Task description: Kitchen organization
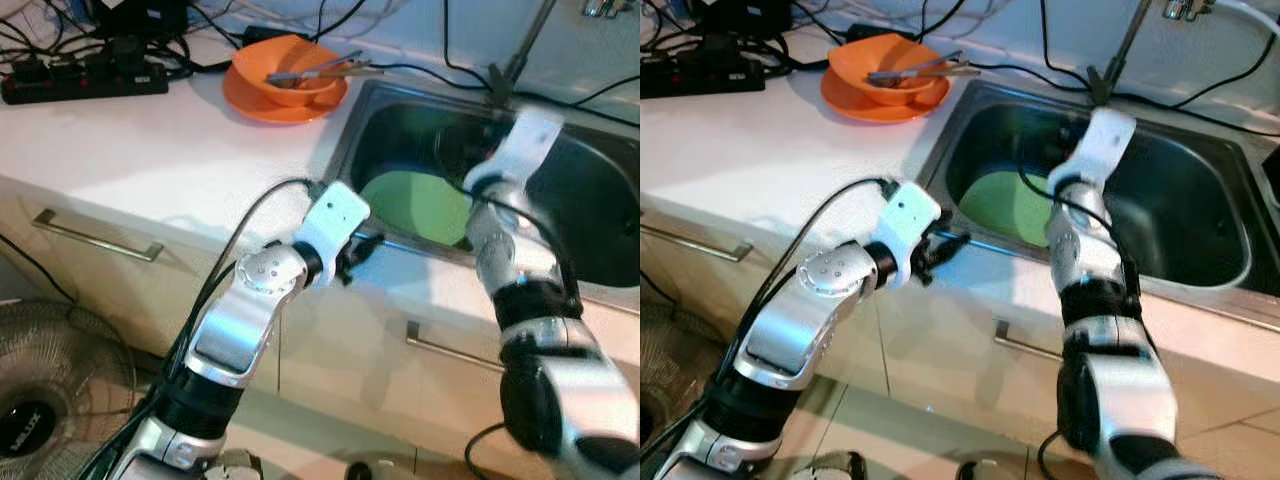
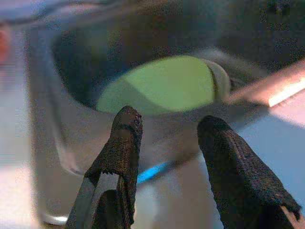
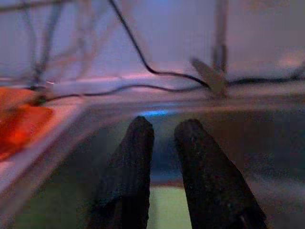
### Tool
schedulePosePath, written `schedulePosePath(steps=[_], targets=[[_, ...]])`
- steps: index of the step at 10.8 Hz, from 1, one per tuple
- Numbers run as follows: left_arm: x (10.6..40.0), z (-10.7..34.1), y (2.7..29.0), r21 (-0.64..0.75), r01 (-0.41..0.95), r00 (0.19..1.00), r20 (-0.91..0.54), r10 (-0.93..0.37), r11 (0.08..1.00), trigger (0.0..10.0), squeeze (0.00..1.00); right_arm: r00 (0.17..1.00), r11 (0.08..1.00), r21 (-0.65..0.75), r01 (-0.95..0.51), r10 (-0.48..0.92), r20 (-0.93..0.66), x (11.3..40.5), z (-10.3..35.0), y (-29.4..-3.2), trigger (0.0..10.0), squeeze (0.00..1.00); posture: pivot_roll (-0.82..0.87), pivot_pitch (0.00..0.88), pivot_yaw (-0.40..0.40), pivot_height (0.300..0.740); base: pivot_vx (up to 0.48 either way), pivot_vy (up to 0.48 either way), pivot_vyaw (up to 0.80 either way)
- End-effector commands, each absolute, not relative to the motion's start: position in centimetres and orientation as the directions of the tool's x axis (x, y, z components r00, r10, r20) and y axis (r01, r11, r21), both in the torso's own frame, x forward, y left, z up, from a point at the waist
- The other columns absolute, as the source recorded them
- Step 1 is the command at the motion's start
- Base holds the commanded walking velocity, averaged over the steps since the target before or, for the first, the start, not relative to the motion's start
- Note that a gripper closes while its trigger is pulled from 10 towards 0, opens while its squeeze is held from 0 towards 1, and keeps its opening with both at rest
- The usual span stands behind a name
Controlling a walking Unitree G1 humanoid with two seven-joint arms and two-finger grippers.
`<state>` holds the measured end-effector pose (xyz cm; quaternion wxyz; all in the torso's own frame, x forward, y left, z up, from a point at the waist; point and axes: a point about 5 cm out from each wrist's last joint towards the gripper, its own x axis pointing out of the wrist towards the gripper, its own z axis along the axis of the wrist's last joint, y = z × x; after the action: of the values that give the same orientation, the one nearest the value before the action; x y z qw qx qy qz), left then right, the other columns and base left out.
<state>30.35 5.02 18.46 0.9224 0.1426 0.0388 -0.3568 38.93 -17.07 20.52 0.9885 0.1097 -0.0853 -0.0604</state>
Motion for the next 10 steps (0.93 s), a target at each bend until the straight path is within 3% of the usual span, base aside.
schedulePosePath(steps=[1, 3, 5, 7, 10], targets=[[30.8, 19.1, 5.4, 0.254, 0.617, 0.783, -0.105, -0.613, 0.745, 10.0, 0.00, 0.964, 0.980, 0.195, 0.046, -0.094, 0.248, 38.2, 21.5, -16.6, 10.0, 0.00, 0.07, 0.084, -0.102, 0.740, 0.000, 0.000, 0.00], [32.4, 20.7, 7.8, 0.293, 0.395, 0.896, 0.086, -0.435, 0.871, 10.0, 0.00, 0.914, 0.986, 0.145, -0.082, 0.016, 0.406, 34.7, 22.2, -14.9, 10.0, 0.00, 0.05, 0.084, -0.099, 0.740, 0.000, 0.000, 0.00], [32.6, 20.8, 9.7, 0.280, 0.255, 0.931, 0.186, -0.313, 0.925, 10.0, 0.00, 0.922, 0.993, 0.078, -0.084, 0.048, 0.384, 32.1, 19.3, -14.2, 10.0, 0.00, 0.04, 0.080, -0.091, 0.740, 0.000, 0.000, 0.00], [33.0, 20.0, 11.0, 0.251, 0.171, 0.954, 0.200, -0.224, 0.953, 10.0, 0.00, 0.945, 0.993, 0.102, -0.062, 0.025, 0.326, 30.9, 17.7, -13.6, 10.0, 0.00, 0.03, 0.076, -0.087, 0.740, 0.000, 0.000, 0.00], [33.1, 19.9, 11.5, 0.200, 0.148, 0.954, 0.228, -0.193, 0.969, 10.0, 0.00, 0.951, 0.991, 0.098, -0.090, 0.056, 0.304, 31.3, 17.7, -12.5, 10.0, 0.00, 0.04, 0.059, -0.088, 0.740, 0.000, 0.000, 0.00]])
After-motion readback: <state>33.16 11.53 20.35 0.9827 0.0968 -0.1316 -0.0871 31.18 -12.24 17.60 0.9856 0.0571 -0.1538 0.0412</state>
